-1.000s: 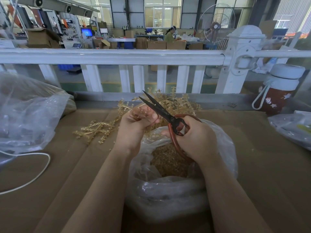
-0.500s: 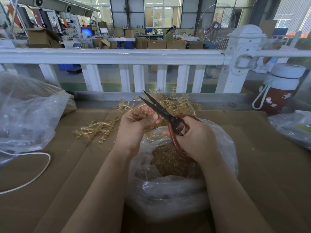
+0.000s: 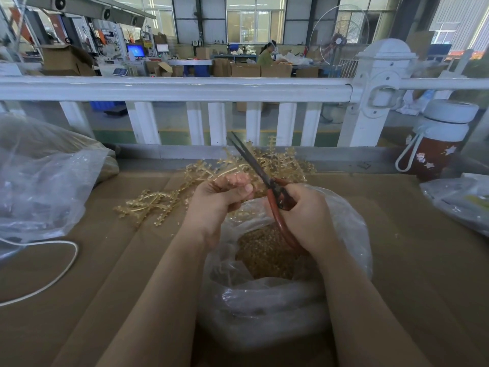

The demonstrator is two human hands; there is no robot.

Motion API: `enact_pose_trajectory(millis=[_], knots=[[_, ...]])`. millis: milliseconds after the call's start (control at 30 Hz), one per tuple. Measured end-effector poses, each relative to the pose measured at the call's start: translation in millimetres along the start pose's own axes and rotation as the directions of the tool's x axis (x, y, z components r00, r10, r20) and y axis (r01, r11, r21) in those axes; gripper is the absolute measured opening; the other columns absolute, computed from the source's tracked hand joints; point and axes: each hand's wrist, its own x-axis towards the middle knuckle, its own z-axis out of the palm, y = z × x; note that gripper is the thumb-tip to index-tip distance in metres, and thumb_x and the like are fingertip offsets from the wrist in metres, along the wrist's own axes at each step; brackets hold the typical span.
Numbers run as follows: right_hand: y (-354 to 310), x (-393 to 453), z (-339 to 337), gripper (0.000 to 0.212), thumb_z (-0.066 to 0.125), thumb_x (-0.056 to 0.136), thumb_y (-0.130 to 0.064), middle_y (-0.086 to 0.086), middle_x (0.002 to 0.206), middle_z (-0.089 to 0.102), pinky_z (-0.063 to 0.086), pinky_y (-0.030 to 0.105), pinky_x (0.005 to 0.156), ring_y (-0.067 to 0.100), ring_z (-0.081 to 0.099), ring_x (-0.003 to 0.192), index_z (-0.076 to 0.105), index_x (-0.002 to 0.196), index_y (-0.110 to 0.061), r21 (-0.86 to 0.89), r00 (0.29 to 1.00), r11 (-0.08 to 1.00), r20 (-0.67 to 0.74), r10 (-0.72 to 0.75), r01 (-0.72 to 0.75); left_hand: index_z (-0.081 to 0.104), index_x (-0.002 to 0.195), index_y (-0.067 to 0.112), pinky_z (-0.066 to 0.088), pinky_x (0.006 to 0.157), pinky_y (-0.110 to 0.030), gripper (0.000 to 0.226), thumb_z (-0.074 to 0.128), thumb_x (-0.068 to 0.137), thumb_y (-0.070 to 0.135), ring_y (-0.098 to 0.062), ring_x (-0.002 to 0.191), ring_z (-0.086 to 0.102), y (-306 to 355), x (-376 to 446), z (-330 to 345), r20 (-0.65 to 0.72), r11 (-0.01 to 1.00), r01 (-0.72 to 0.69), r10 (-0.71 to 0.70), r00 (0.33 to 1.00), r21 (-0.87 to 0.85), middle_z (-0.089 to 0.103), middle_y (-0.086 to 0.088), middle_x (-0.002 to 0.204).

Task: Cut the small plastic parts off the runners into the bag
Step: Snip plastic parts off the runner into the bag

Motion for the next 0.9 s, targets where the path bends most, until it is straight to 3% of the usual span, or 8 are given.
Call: enact_pose_trajectory(millis=[100, 233, 400, 533, 700, 800, 900], knots=[[-3, 2, -1, 0.017, 0.077, 0.087, -0.027, -0.017, 0.075, 0.072, 0.057, 0.033, 0.068, 0.007, 0.068, 0.07, 0.067, 0.073, -0.031, 0.197, 0.994, 0.976, 0.069, 0.079, -0.091, 0.076, 0.067, 0.023, 0.041, 0.072, -0.028, 0.021, 0.077, 0.078, 0.005, -0.007, 0.071, 0.063, -3, 0, 2, 0.022, 0.994, 0.034, -0.036, 0.999, 0.104, 0.07, 0.007, 0.071], [-9, 2, -5, 0.011, 0.075, 0.088, -0.015, -0.003, 0.068, 0.074, 0.052, 0.012, 0.063, 0.008, 0.071, 0.066, 0.073, 0.078, -0.02, 0.415, 0.991, 0.902, 0.113, 0.075, -0.115, 0.079, 0.07, 0.028, 0.042, 0.067, -0.023, 0.011, 0.083, 0.06, 0.027, -0.001, 0.066, 0.061, -4, -2, 2, 0.072, 0.986, 0.047, -0.059, 0.996, 0.158, 0.071, 0.009, 0.071], [-13, 2, -6, 0.007, 0.072, 0.09, -0.006, -0.001, 0.067, 0.075, 0.05, 0.011, 0.061, 0.005, 0.071, 0.064, 0.075, 0.084, -0.008, 0.485, 0.988, 0.866, 0.139, 0.063, -0.123, 0.078, 0.066, 0.03, 0.042, 0.055, -0.011, 0.01, 0.082, 0.059, 0.024, 0.0, 0.061, 0.058, -5, -3, 2, 0.138, 0.989, -0.018, -0.003, 0.99, 0.15, 0.072, 0.009, 0.068], [-13, 1, -7, 0.004, 0.07, 0.09, -0.001, -0.002, 0.067, 0.074, 0.05, 0.01, 0.059, 0.004, 0.071, 0.063, 0.073, 0.091, 0.002, 0.512, 0.987, 0.848, 0.147, 0.07, -0.136, 0.078, 0.066, 0.026, 0.046, 0.057, -0.011, 0.013, 0.082, 0.058, 0.016, -0.002, 0.065, 0.066, -7, -2, 3, 0.149, 0.993, -0.049, 0.033, 0.988, 0.107, 0.073, 0.006, 0.071], [-12, 2, -6, 0.013, 0.072, 0.089, -0.01, -0.005, 0.069, 0.075, 0.047, 0.006, 0.061, 0.0, 0.069, 0.065, 0.073, 0.079, -0.016, 0.442, 0.989, 0.888, 0.127, 0.075, -0.124, 0.078, 0.075, 0.021, 0.047, 0.078, -0.03, 0.023, 0.084, 0.059, 0.036, -0.02, 0.084, 0.061, -3, -1, 1, 0.046, 0.999, -0.006, 0.004, 0.999, 0.045, 0.072, -0.006, 0.085], [-12, 3, -6, 0.021, 0.073, 0.088, -0.009, -0.006, 0.069, 0.075, 0.046, 0.005, 0.065, 0.0, 0.069, 0.067, 0.073, 0.071, -0.022, 0.416, 0.991, 0.904, 0.126, 0.052, -0.101, 0.076, 0.073, 0.017, 0.046, 0.075, -0.028, 0.017, 0.08, 0.067, 0.032, -0.021, 0.079, 0.057, -2, -1, 0, 0.037, 0.999, 0.0, -0.002, 0.999, 0.045, 0.068, -0.009, 0.081], [-10, 2, -5, 0.013, 0.078, 0.086, -0.018, -0.005, 0.074, 0.075, 0.053, 0.014, 0.069, 0.005, 0.071, 0.072, 0.073, 0.077, -0.025, 0.402, 0.989, 0.908, 0.13, 0.071, -0.118, 0.073, 0.074, 0.014, 0.047, 0.071, -0.024, 0.014, 0.077, 0.072, 0.028, -0.015, 0.072, 0.055, -3, -1, 2, 0.047, 0.998, -0.023, 0.02, 0.999, 0.055, 0.065, -0.004, 0.074]])
